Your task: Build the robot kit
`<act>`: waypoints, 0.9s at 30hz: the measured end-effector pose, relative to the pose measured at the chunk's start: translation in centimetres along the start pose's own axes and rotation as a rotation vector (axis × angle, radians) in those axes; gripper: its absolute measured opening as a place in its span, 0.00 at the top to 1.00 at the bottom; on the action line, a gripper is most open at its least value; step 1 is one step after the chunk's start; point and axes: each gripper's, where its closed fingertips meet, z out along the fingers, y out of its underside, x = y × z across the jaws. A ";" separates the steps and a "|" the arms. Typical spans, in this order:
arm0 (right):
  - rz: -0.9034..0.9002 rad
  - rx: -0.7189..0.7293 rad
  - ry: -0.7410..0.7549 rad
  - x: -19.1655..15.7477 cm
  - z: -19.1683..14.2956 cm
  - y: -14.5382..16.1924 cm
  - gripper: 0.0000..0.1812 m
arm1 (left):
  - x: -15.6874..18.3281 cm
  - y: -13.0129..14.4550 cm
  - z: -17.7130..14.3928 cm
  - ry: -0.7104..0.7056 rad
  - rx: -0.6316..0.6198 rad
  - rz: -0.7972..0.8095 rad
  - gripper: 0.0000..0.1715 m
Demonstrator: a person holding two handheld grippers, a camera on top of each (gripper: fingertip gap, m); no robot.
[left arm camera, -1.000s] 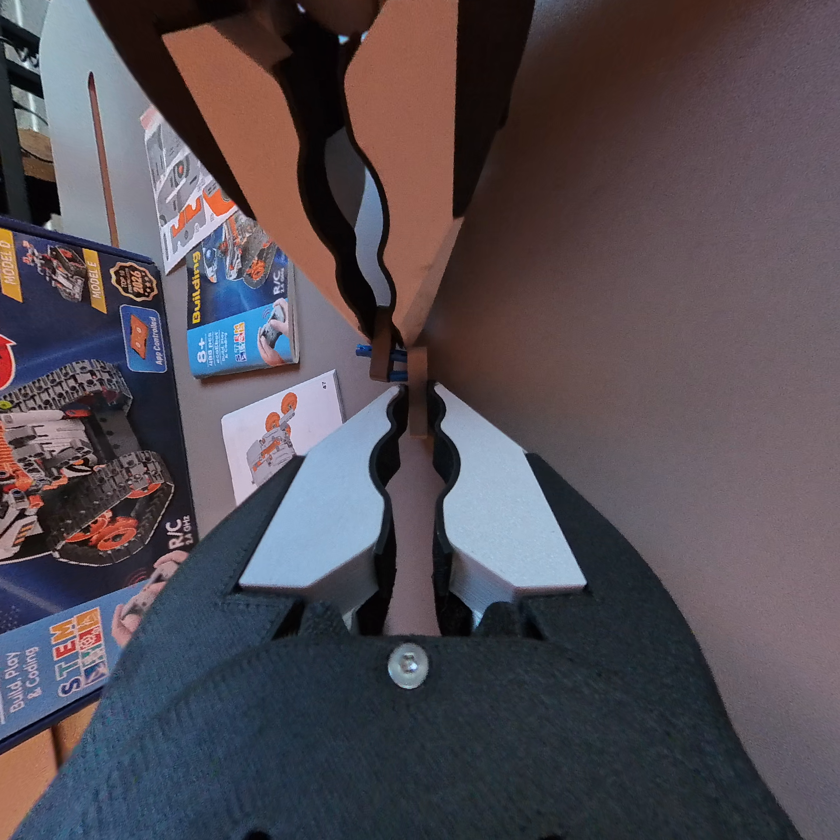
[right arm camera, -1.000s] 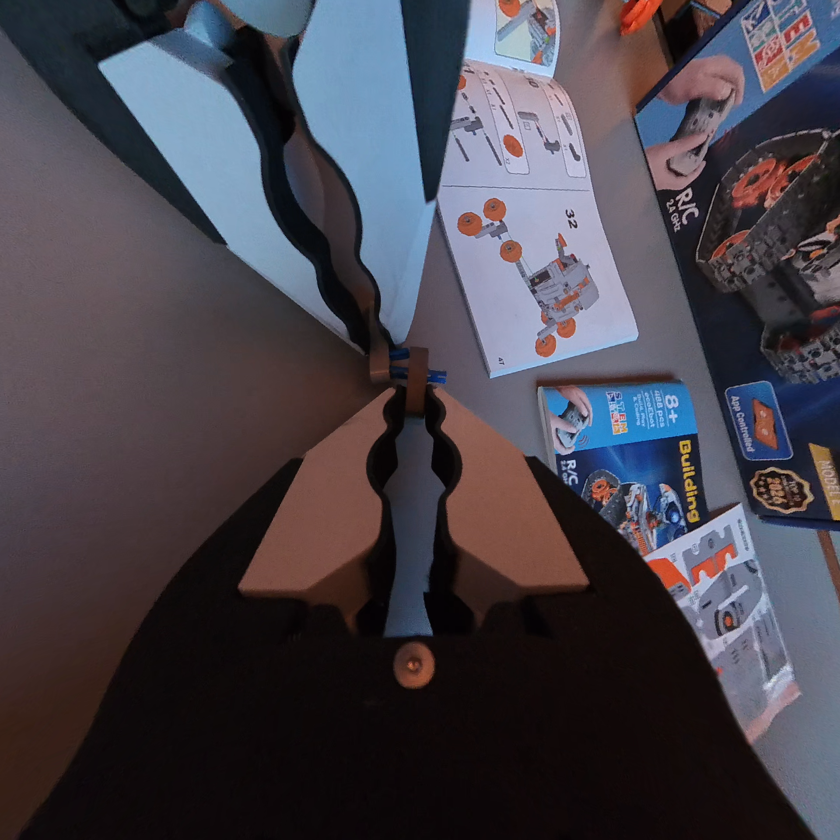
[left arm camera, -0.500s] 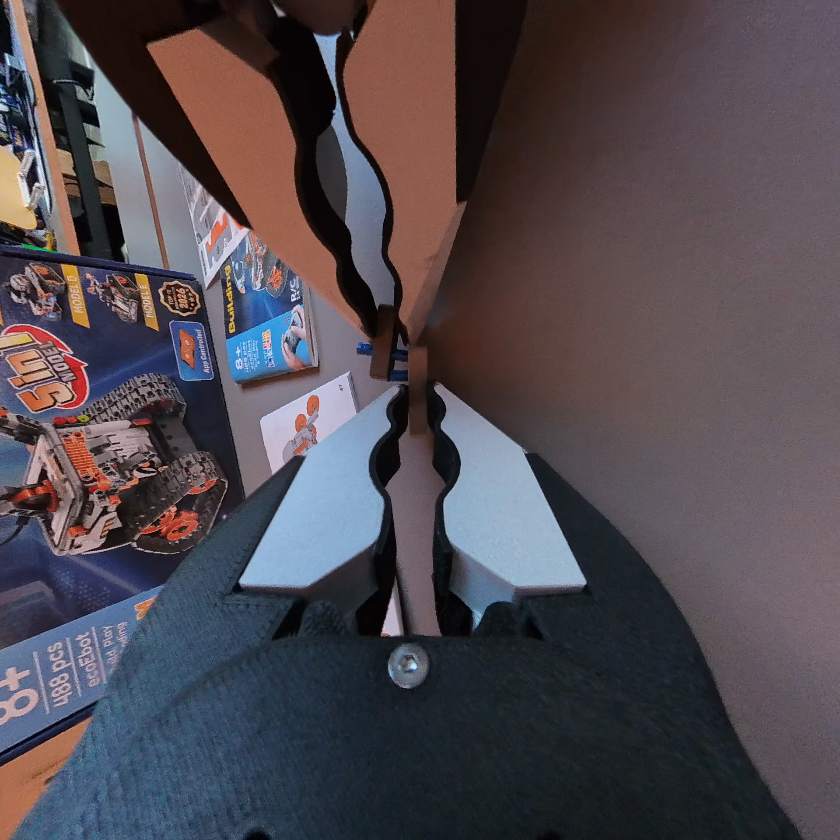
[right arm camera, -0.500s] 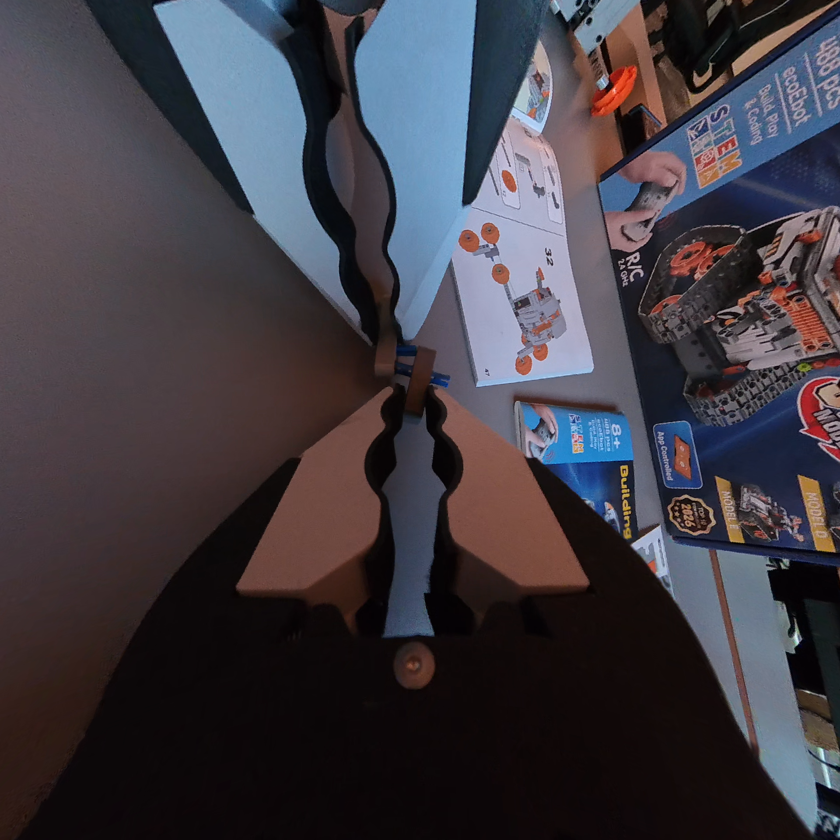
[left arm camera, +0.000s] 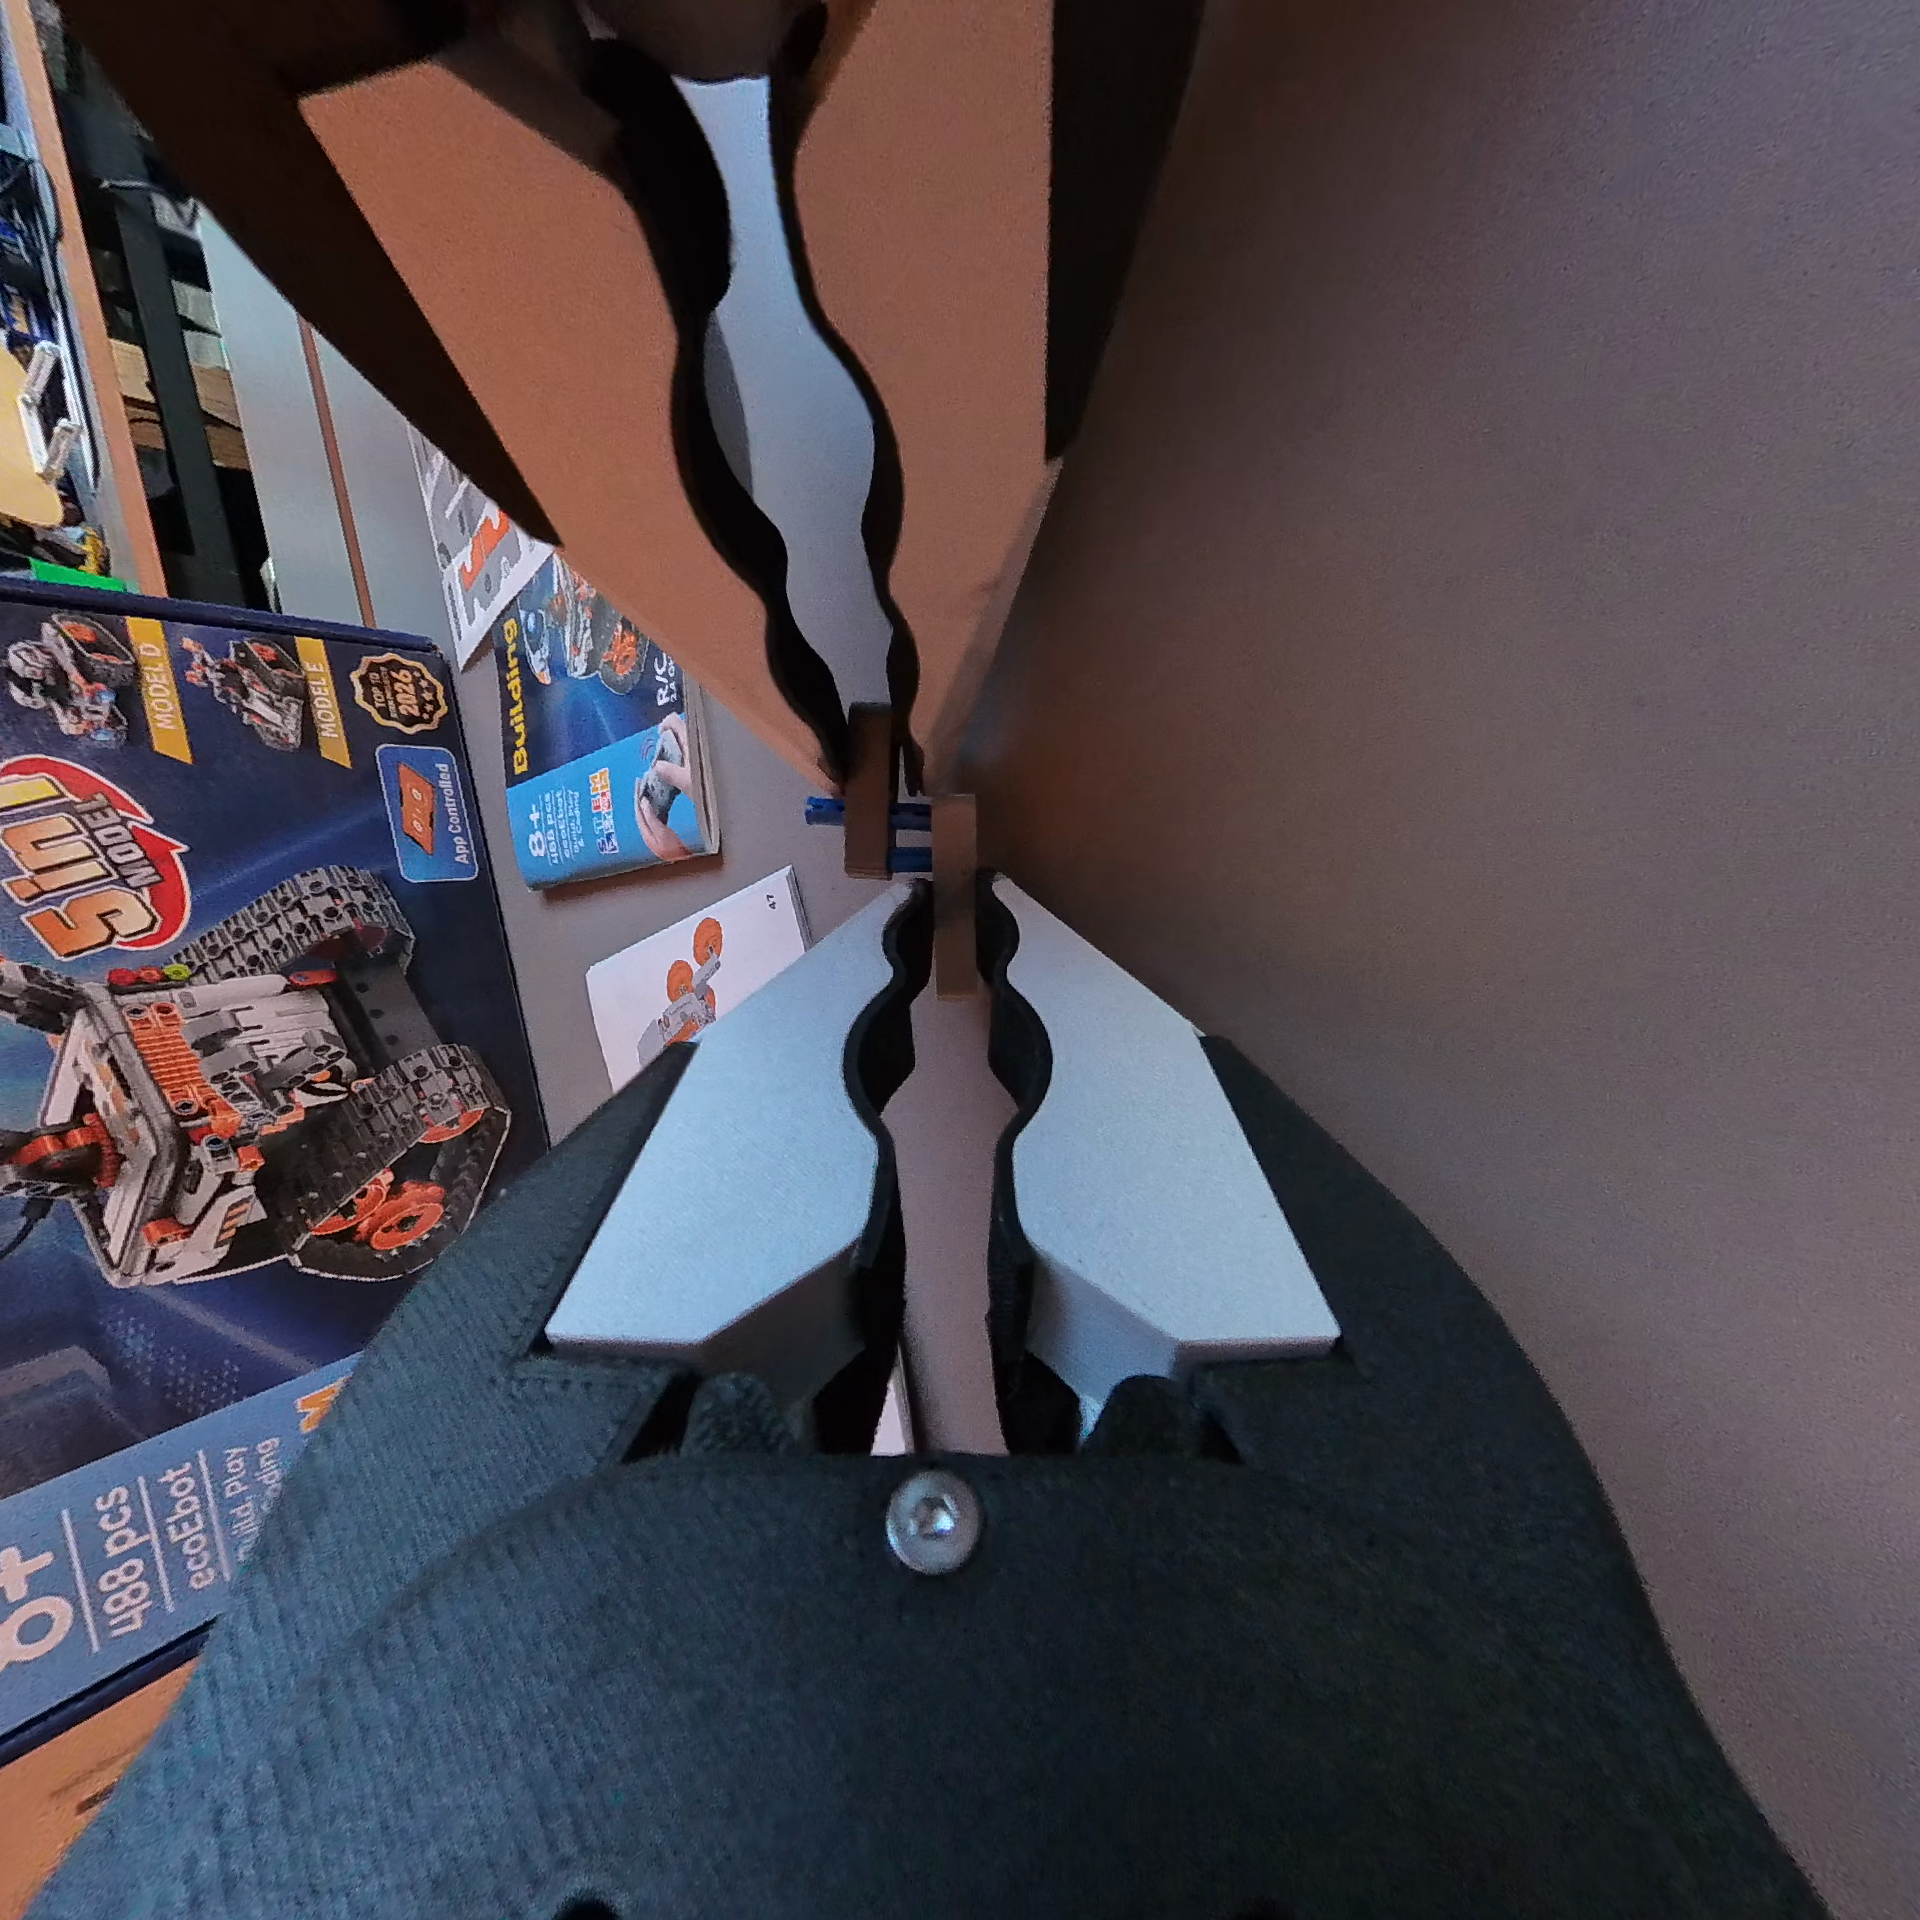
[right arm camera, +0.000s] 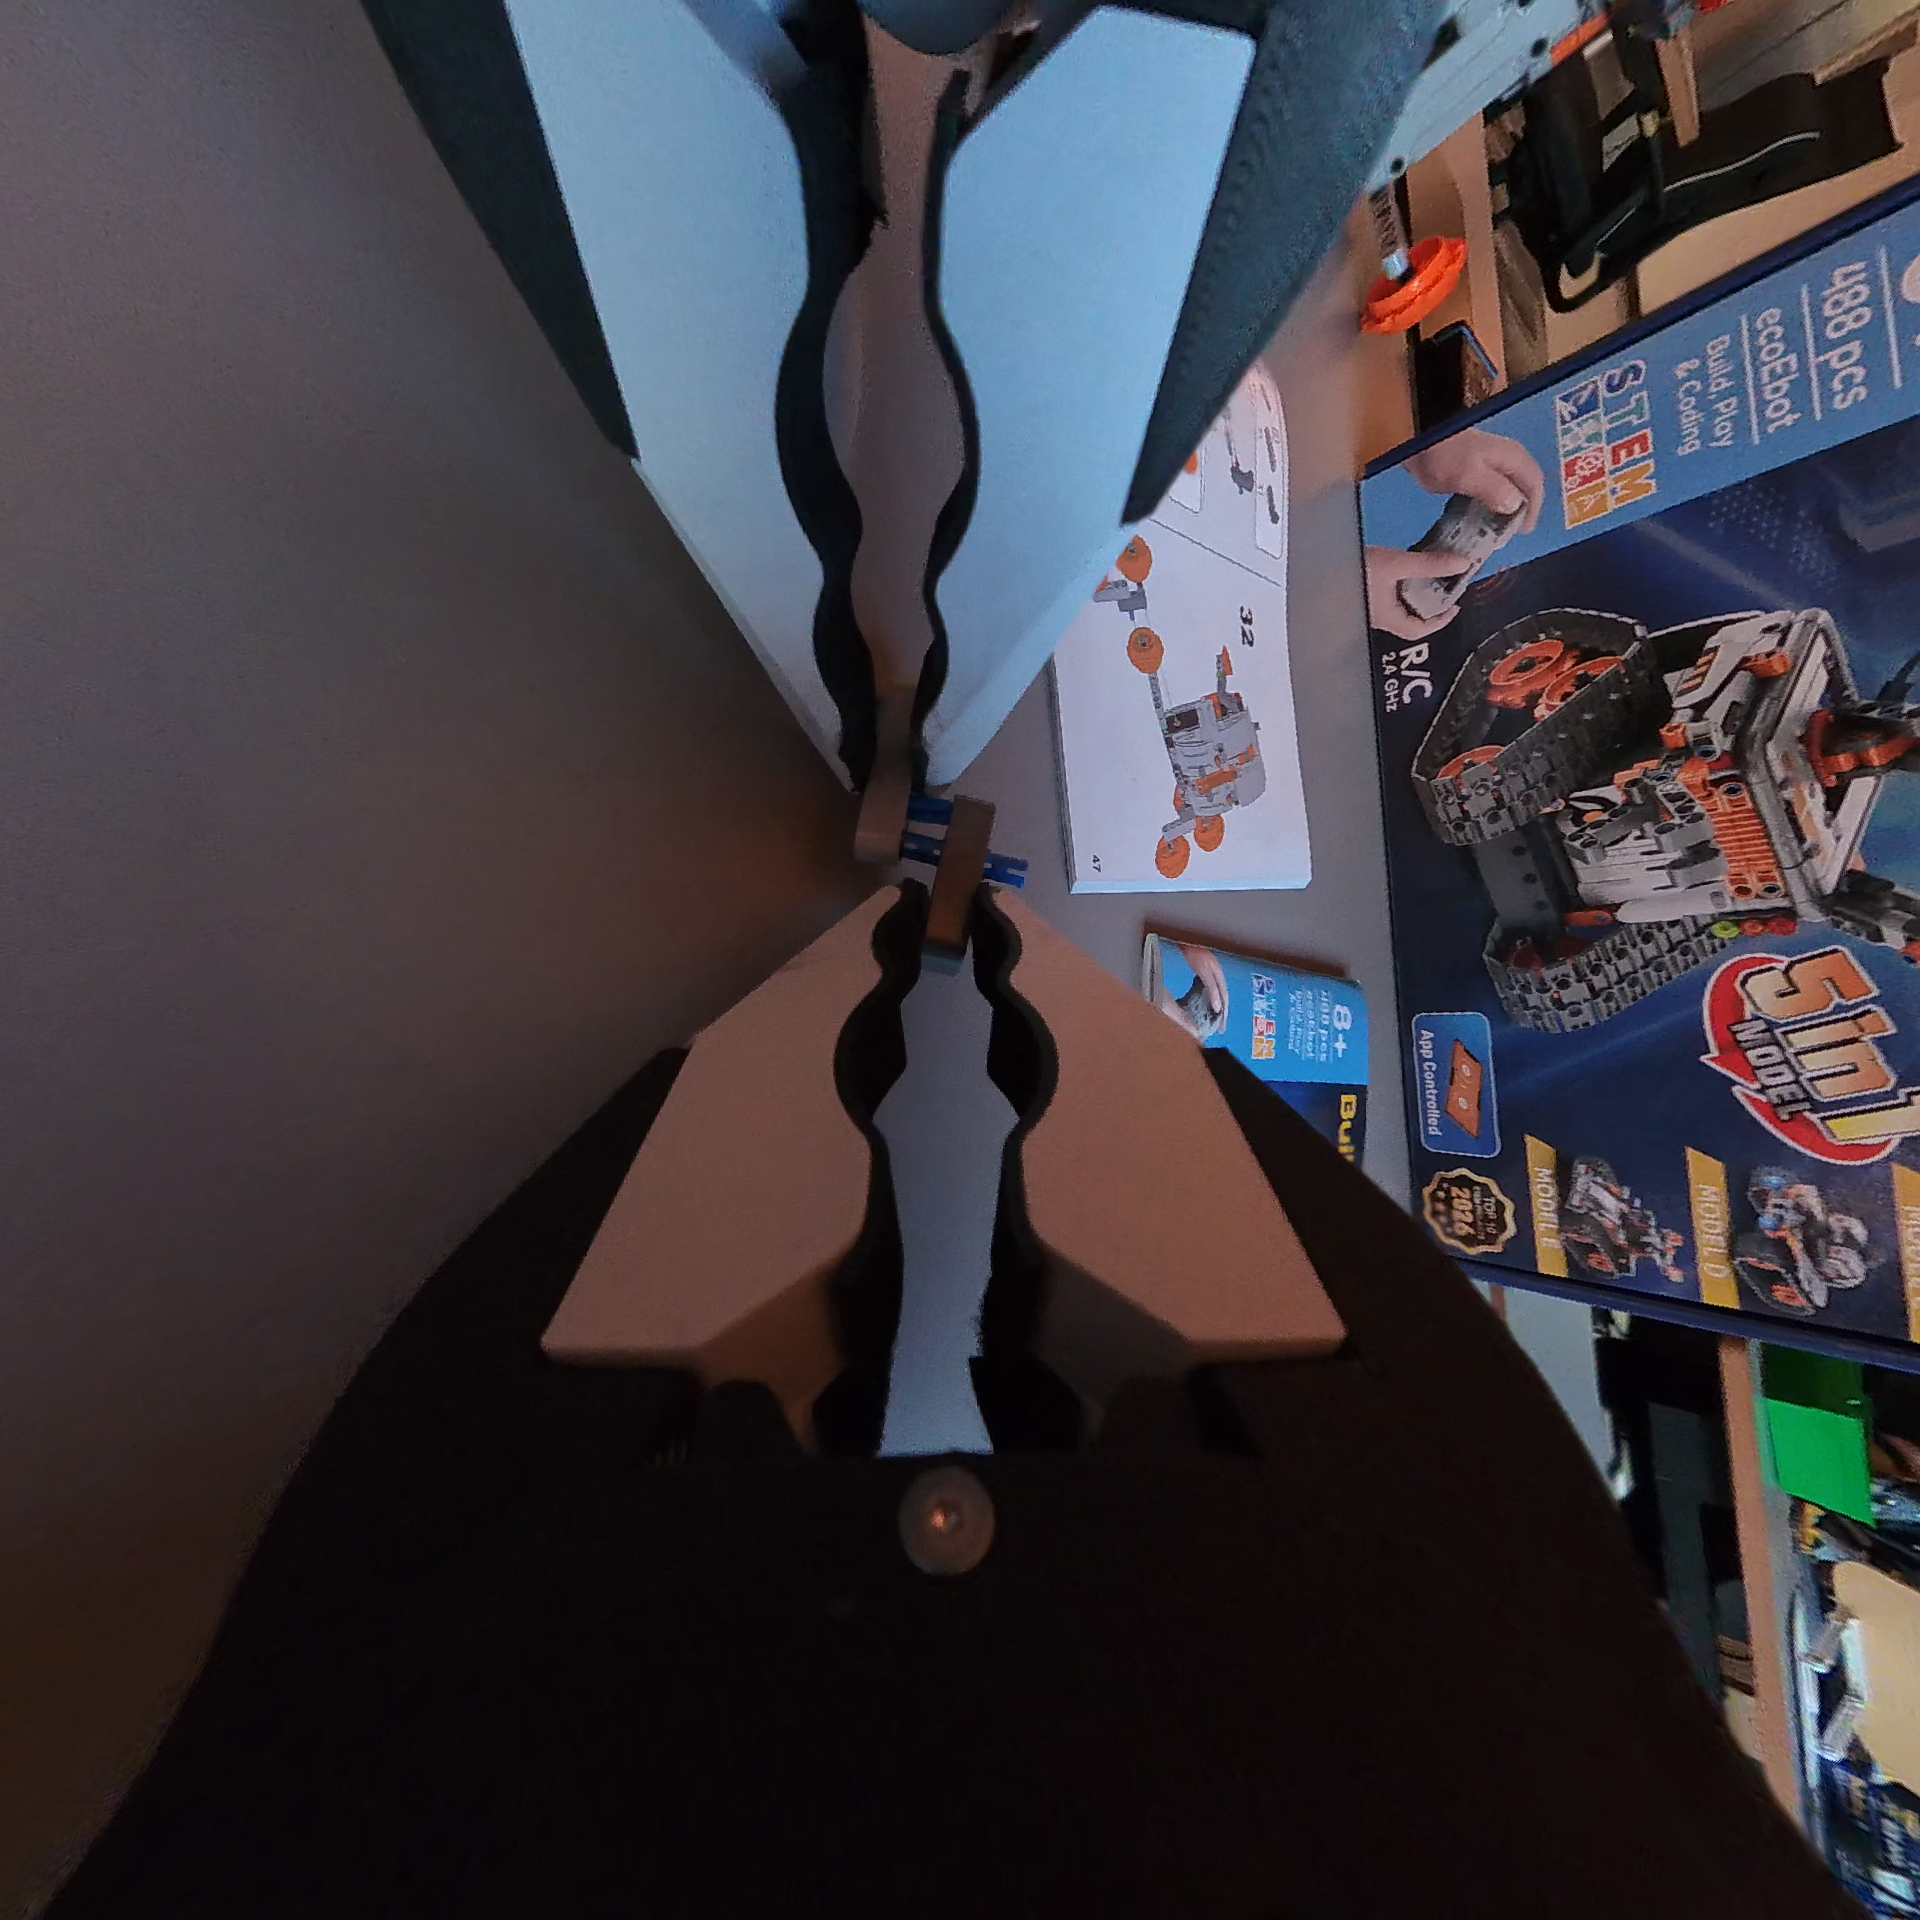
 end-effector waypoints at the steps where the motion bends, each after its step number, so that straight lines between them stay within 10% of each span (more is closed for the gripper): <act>1: -0.008 -0.004 0.003 0.0 0.0 0.0 0.96 | 0.0 0.0 0.0 0.002 0.003 -0.006 0.97; 27: 0.008 0.033 -0.025 -0.2 -0.2 0.3 0.96 | 0.1 -0.4 0.1 0.034 0.006 -0.024 0.97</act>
